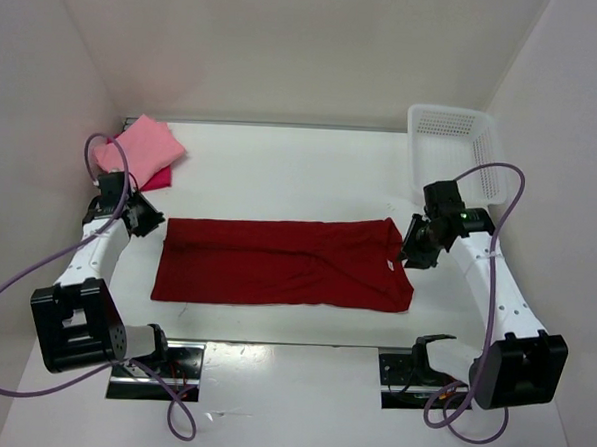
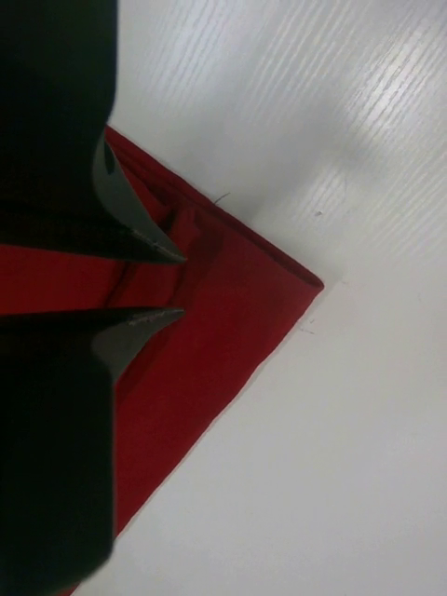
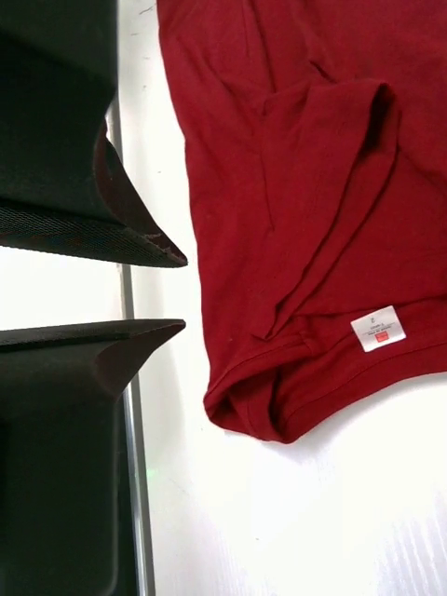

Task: Fold and stack the t-shirts
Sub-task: Fold the other side of the tshirt into a rectangle

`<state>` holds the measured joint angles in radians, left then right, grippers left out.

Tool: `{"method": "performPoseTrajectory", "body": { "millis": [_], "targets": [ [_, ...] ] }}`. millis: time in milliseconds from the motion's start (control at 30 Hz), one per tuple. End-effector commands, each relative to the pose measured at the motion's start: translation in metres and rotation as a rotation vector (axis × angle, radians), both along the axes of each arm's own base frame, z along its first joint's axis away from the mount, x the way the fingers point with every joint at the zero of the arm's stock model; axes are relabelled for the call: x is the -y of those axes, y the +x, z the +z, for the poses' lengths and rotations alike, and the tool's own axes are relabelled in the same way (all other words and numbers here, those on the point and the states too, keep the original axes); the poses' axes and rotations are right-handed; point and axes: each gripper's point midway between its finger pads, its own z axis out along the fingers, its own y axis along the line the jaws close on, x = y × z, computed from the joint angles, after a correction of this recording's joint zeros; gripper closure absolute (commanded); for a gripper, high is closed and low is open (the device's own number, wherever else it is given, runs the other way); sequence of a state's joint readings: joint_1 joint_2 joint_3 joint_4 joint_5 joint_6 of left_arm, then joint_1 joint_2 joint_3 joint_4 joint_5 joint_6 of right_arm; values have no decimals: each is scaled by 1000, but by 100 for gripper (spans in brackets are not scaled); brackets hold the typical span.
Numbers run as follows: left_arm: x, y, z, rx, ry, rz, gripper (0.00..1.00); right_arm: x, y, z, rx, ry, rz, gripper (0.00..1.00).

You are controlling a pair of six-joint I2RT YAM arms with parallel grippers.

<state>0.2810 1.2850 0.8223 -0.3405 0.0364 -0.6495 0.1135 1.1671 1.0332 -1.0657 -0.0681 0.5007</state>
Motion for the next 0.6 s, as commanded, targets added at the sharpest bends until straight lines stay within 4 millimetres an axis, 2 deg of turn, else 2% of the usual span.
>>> {"method": "performPoseTrajectory", "body": {
  "millis": [0,33,100,133,167,200,233,300,333,367,400,433,467,567],
  "targets": [
    [-8,16,45,114,14,42,66,-1,1,14,42,3,-2,65],
    [-7,21,51,137,2,43,61,-5,6,18,59,21,16,65],
    [1,28,61,176,-28,3,61,-16,24,19,107,61,41,81],
    [4,33,67,212,-37,-17,61,-30,31,22,133,105,80,87],
    [11,31,58,203,-62,-38,62,-43,35,18,146,130,111,99],
    [19,33,56,212,-62,-64,64,-54,52,15,178,149,139,100],
    [26,32,54,219,-67,-84,66,-64,58,12,181,164,142,100],
    [45,27,38,194,-86,-134,67,-85,73,1,199,163,187,100],
    [52,24,32,180,-91,-152,67,-89,78,-3,206,156,195,100],
    [57,19,23,156,-89,-161,69,-95,84,-4,218,149,200,93],
    [68,19,21,156,-92,-194,69,-96,94,-16,213,135,193,91],
    [73,15,16,143,-108,-191,69,-100,101,-17,224,118,209,87],
    [74,15,13,144,-115,-185,70,-99,106,-22,222,100,212,76],
    [86,8,1,125,-144,-205,70,-117,118,-37,199,80,257,60]
  ]
}}
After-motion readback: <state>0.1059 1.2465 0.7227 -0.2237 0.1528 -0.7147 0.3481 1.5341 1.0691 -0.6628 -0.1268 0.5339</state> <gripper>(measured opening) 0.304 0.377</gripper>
